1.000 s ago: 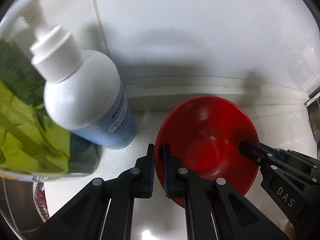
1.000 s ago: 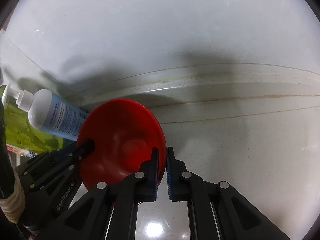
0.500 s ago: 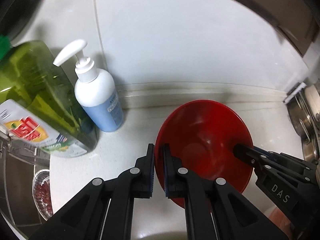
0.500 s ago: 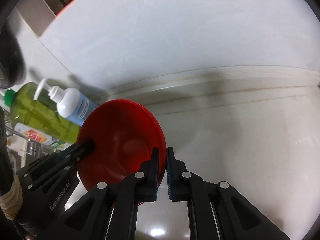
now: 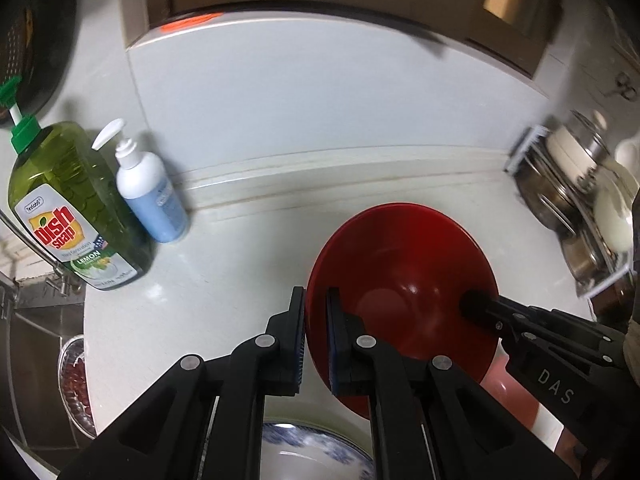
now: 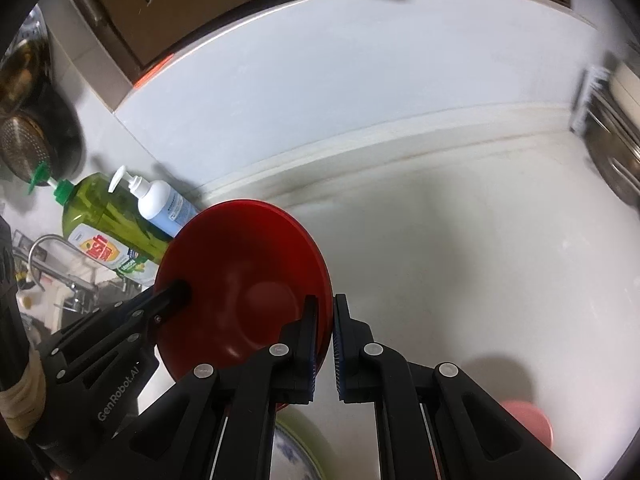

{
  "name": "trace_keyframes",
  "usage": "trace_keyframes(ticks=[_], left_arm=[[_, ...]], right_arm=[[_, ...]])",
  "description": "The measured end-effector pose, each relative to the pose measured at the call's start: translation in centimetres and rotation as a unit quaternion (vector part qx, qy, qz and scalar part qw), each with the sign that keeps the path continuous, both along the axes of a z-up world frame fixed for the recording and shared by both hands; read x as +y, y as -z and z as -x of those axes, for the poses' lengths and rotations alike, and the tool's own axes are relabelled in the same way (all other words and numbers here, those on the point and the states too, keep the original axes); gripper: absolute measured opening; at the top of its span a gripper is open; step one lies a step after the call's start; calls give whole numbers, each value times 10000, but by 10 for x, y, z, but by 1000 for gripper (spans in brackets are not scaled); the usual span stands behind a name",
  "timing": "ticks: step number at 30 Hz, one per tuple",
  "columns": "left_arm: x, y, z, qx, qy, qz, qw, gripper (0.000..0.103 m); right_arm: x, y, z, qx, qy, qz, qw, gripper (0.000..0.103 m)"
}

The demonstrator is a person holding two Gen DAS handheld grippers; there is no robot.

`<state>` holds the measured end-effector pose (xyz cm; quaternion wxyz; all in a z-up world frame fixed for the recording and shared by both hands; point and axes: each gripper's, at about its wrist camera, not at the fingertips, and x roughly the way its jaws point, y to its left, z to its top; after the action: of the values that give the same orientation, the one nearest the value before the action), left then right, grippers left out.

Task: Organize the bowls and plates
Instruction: 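Lift the red-and-black bowl with both tools and carry it to the nested bowls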

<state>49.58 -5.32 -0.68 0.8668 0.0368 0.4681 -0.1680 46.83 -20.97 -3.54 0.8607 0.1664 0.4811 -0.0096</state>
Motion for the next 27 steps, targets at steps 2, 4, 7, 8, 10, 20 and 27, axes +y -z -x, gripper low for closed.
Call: trace_keyframes(ticks=[2,4,7,8,10,20,27], left_arm=[[-8,-1,11,-40,92,-9,9999,10],[-15,-2,21,-58,192,9,9998,10],[-29,-8,39,-68,352,44,9993,10],[-33,-10,43,-79,401,50,9992,10],[-42,-12,54,-98,500,55,9987,10],[-83,-3,88,95,947,140,9954,10],[-105,15,101,376,1149,58,9926,10]], right_arm=[[-9,-5,14,-19,85,-40,10000,9],[-18,-6,26,-49,177,-39,9998,9],[-32,-9,49,-101,307,-14,9995,9],[-36,-10,55,-116,360,-16,9993,9],[-45,-12,69,-140,457,-4,9989,9],[-81,-13,119,-76,888,110,9960,9],[-101,1,141,115,1093,129,9939,9]])
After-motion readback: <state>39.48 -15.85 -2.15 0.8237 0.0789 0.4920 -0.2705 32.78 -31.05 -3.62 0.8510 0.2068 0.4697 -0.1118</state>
